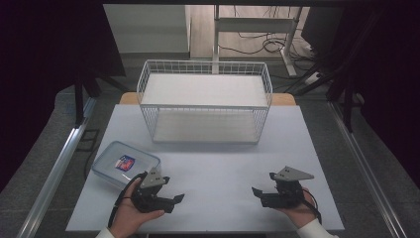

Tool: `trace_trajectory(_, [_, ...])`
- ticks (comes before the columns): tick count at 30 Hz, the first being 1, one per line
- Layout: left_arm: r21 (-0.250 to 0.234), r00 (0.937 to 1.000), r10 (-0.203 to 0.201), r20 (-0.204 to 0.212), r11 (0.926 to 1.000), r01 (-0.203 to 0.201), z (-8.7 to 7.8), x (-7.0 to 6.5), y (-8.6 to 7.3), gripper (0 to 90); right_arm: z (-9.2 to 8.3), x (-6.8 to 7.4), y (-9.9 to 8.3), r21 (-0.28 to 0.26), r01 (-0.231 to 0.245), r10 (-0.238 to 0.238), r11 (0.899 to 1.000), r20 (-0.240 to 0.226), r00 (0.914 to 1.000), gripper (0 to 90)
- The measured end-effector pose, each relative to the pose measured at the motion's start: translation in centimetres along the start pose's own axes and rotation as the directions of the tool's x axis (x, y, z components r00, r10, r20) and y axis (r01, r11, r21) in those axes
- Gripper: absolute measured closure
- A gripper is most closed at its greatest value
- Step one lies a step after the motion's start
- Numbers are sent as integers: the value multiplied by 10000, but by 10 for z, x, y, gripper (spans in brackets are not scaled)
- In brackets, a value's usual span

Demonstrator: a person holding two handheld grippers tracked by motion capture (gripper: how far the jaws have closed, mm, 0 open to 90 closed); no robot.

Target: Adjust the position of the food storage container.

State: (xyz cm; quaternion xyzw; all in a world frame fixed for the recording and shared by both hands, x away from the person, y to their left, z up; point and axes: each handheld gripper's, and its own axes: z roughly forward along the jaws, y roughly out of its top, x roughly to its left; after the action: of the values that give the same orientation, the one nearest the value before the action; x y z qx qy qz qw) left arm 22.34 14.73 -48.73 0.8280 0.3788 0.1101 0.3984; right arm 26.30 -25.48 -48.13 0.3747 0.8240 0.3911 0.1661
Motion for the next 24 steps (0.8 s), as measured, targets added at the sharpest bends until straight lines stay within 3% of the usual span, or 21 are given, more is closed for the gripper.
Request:
trace_trajectory(2, [-15, 10000, -34, -17, 10000, 34, -1, 2, 0, 232, 0, -1, 1, 75, 2, -3, 10000, 185, 9998, 188])
trace_trajectory(10, [-83, 9997, -244, -10, 9997, 244, -2, 5, 1, 232, 0, -2, 2, 206, -173, 170, 9996, 134, 9998, 201])
trace_trajectory(14, [-47, 10000, -88, 8, 10000, 88, -1, 5, 3, 236, 1, -5, 1, 234, -387, 385, 9990, 118, 9992, 206])
trace_trajectory(17, [-62, 9998, 27, -177, 10000, -28, -2, 4, 3, 240, 1, -5, 3, 252, -258, 256, 9993, 79, 9996, 206])
trace_trajectory(20, [-137, 9995, -198, -235, 9997, 195, -4, 4, 2, 239, 0, -3, 5, 234, -267, 267, 9994, -8, 9996, 208])
trace_trajectory(24, [-267, 9995, -164, -266, 9995, 157, -10, 2, 4, 239, -1, 1, 4, 367, -274, 274, 9990, -16, 9996, 213])
